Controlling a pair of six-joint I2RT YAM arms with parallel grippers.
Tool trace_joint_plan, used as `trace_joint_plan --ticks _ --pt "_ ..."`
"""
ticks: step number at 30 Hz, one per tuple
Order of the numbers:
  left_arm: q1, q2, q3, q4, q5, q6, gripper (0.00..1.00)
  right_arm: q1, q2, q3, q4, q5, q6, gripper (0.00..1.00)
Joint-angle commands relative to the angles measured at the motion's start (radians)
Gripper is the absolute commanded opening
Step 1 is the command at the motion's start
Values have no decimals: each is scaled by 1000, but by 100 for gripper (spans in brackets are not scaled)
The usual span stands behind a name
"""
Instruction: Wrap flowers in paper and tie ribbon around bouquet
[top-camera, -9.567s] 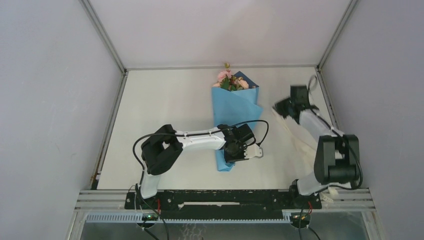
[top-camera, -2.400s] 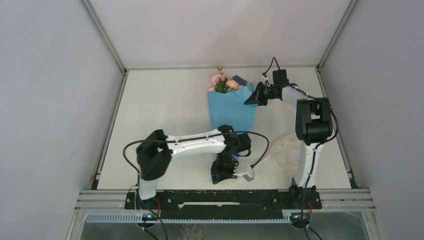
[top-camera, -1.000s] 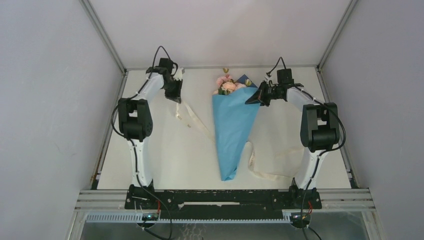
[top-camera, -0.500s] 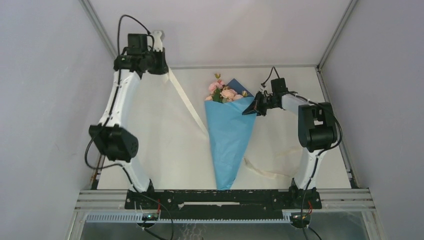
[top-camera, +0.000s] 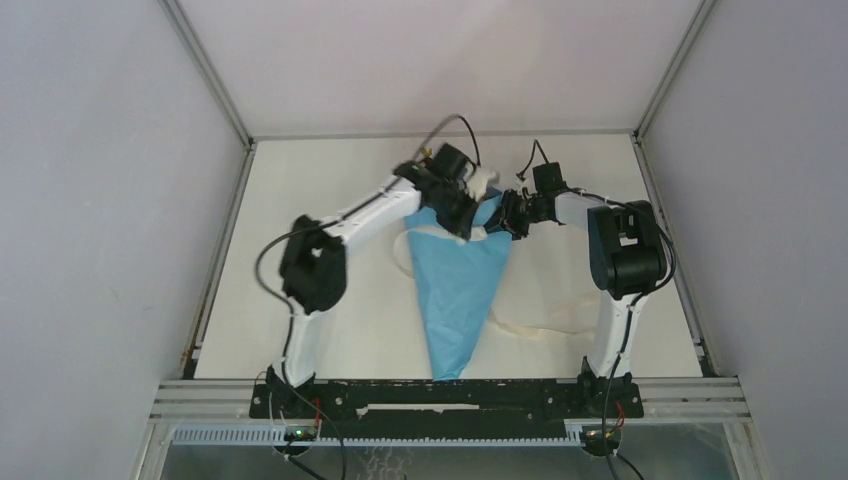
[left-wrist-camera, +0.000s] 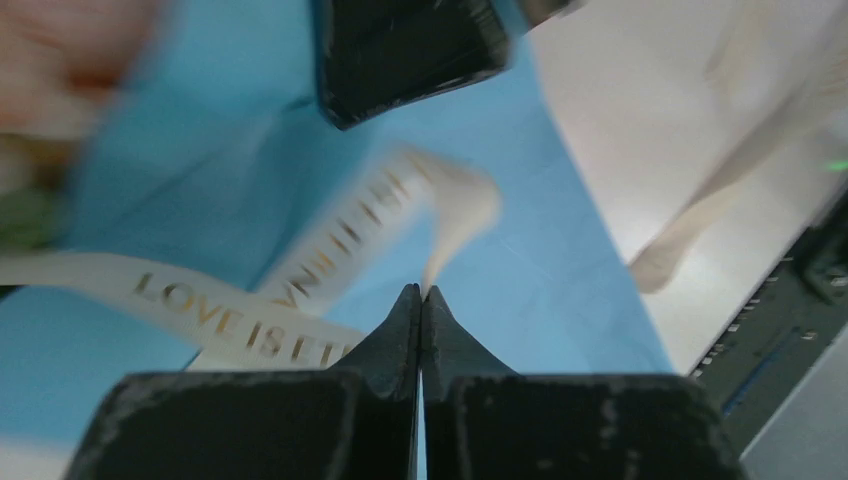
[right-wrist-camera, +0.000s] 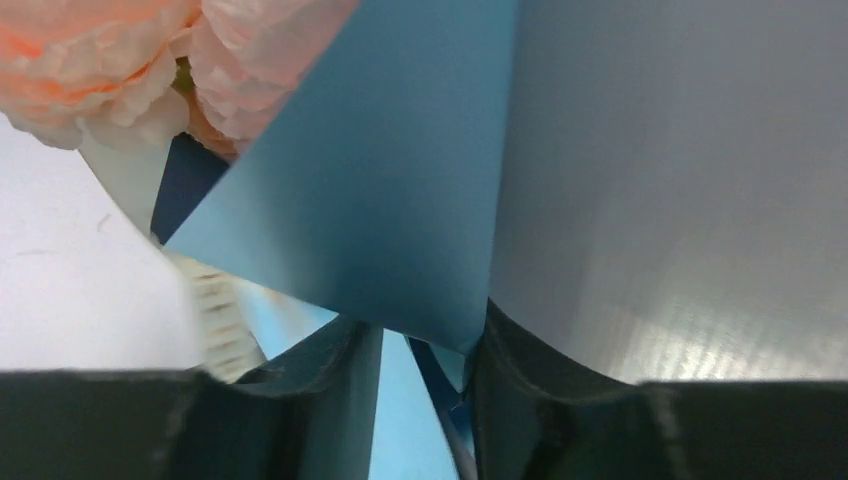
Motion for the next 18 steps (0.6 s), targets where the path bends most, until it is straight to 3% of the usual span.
trace_joint_plan --ticks 1,3,4,5,6,9,13,15,18 --pt "-30 137 48 -27 23 -20 0 5 -108 -4 -70 113 -68 48" --pt "-45 181 49 -8 17 -32 0 -2 -149 -4 -94 157 -82 62" --pt "-54 204 49 -3 8 -37 0 -6 -170 -4 -102 175 -86 75" --pt "-61 225 53 -7 2 -38 0 -10 -185 -4 -111 199 -90 96" --pt "-68 247 54 -12 -2 -39 0 -15 -205 -3 -121 223 -93 99" --pt "-73 287 32 -14 -20 -45 0 -38 -272 -3 -154 292 -107 99" --pt "-72 288 -35 21 -20 -43 0 -86 -424 -2 -227 510 -149 99" --pt "-72 275 -72 44 -6 -44 0 -111 -546 -2 -274 692 -194 99" --pt "-74 249 -112 70 12 -45 0 -105 -735 -15 -311 1116 -310 99"
